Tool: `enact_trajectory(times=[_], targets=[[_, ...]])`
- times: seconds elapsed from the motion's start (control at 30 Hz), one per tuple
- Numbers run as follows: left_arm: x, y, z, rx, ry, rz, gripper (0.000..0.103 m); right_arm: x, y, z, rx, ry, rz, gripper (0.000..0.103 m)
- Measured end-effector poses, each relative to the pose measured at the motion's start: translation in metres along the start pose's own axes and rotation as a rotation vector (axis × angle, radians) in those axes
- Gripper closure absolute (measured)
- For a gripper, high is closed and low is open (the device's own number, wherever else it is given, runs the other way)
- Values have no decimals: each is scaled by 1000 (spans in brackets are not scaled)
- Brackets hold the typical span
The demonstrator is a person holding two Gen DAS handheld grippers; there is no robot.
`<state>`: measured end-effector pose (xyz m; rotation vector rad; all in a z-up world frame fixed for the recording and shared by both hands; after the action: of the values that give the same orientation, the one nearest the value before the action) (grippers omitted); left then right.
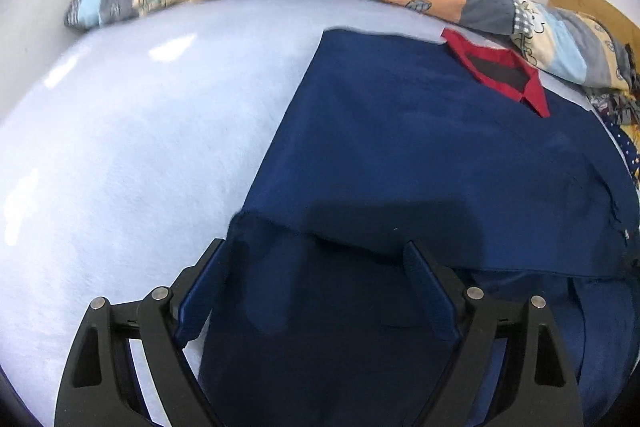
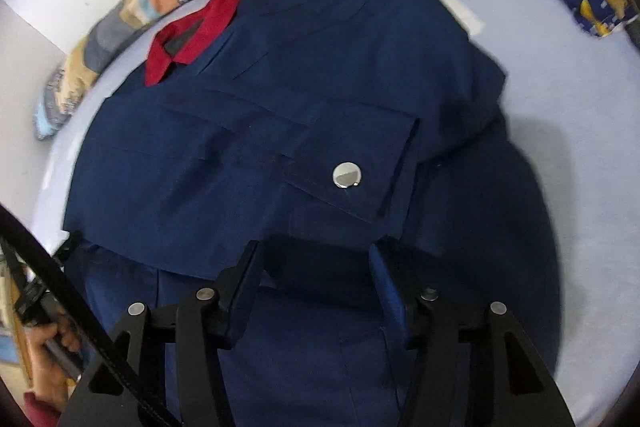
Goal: Fold large clothes
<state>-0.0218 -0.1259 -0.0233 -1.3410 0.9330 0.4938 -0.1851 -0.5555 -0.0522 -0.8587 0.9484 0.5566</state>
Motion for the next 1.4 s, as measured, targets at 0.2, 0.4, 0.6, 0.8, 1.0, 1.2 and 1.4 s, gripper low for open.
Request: enact_trajectory(times=[0.2,0.4,0.6,0.8,1.0,1.2,1.4], targets=[[-29,-11,-47,107,-18,-131,16,-40,-10,38,-171,59,-175,31],[11,23,-79,176,-29,70,15,12,18,38,-211,76,28,28],[-34,19,-71,101,-20,1,15,-26,18,53,-235,9,-65,28],[-91,64,-89,114,-3,-68,14,-49,47,68,-298,-5,-109,27],[-103,141,-113,198,-27,-35,13,-38,98,91,-374,2,-80,26],[-90,160,-115,213,-66,-53,0,-4,143,103,-458,139,-88,8],[-91,163,-113,194,-73,-99,0,-6,147,97,-397,129,-130,3]])
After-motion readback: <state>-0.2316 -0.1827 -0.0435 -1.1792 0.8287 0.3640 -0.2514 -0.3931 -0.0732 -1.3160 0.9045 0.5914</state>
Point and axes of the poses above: each gripper's, at about its wrist camera, not at the fingertips, and x roughly the way its jaws point, z to its left, y to its underside, the point moved 7 cm from there along x, roughly the way its jaws point, and after that the axes turned 1 degree about -z, right-handed, at the moved point
